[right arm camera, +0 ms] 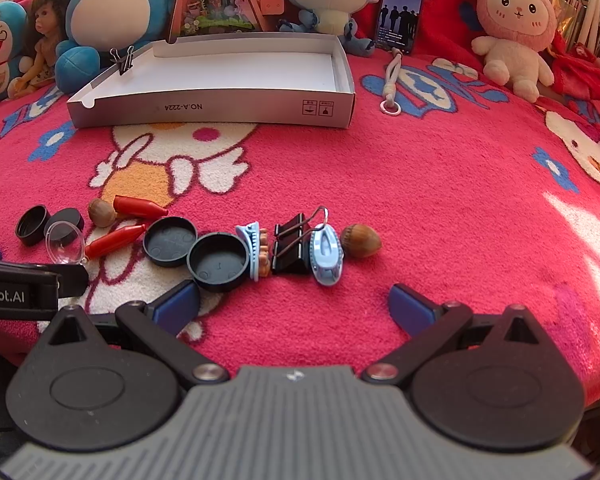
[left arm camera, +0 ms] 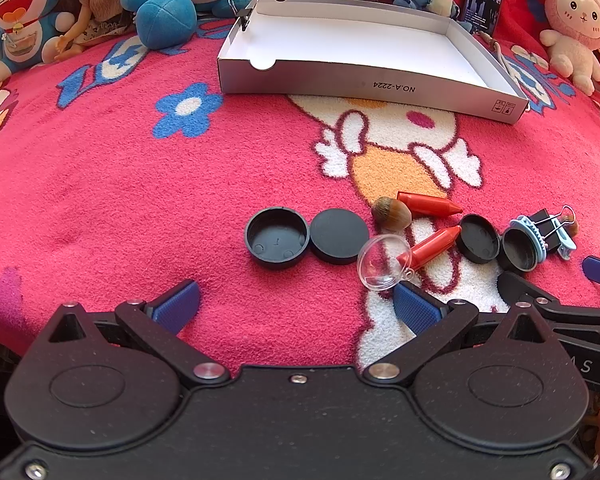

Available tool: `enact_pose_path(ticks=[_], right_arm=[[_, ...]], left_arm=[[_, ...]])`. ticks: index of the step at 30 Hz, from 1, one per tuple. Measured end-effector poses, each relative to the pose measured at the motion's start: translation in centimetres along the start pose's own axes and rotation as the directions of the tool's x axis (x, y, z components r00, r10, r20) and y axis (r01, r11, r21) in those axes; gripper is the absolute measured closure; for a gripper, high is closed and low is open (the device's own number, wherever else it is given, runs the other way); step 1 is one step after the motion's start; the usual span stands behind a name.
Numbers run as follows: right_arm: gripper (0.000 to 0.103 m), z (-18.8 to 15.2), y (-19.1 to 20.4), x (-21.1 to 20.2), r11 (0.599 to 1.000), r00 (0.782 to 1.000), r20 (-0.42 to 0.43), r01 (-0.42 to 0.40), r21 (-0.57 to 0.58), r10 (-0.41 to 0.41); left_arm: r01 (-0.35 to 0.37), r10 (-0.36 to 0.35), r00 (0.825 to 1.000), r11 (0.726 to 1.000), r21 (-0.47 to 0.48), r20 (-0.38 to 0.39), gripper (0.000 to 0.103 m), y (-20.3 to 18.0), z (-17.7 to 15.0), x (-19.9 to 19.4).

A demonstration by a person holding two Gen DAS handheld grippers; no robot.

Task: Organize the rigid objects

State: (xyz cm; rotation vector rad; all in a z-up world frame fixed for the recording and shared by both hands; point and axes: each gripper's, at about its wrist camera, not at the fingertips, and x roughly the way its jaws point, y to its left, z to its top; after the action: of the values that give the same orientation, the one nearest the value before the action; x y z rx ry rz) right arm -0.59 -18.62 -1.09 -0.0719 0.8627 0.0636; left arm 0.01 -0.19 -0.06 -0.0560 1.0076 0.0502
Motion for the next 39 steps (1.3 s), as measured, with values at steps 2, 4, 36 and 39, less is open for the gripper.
enact_pose_path(ticks=[2, 4, 36, 39], right_arm=[[0.000, 0.0, 0.0, 0.0, 1.000, 1.000, 0.000, 0.000, 0.000, 0.000], [0.000, 0.0, 0.0, 0.0, 1.000, 1.000, -0.001, 0.000, 0.000, 0.000], [0.000, -0.2, 0.0, -0.3, 1.000, 1.000, 0.005, -0.001, 0.001, 0.001], [0.000, -0.2, -0.4, 0.1, 1.000, 1.000, 0.016, -0.001, 0.001, 0.001]], left_arm=[[0.000, 0.000, 1.000, 1.000, 0.000, 0.000, 0.000, 0.0, 0.0, 0.0], [0.000, 0.000, 1.000, 1.000, 0.000, -0.001, 0.000, 0.0, 0.0, 0.0], [0.000, 0.000, 1.000, 1.000, 0.007, 0.008, 0.000, 0.2, -0.2, -0.1], [-0.001, 0.001, 1.000, 1.000, 0.012, 0.008, 0.000, 0.2, -0.3, -0.1]])
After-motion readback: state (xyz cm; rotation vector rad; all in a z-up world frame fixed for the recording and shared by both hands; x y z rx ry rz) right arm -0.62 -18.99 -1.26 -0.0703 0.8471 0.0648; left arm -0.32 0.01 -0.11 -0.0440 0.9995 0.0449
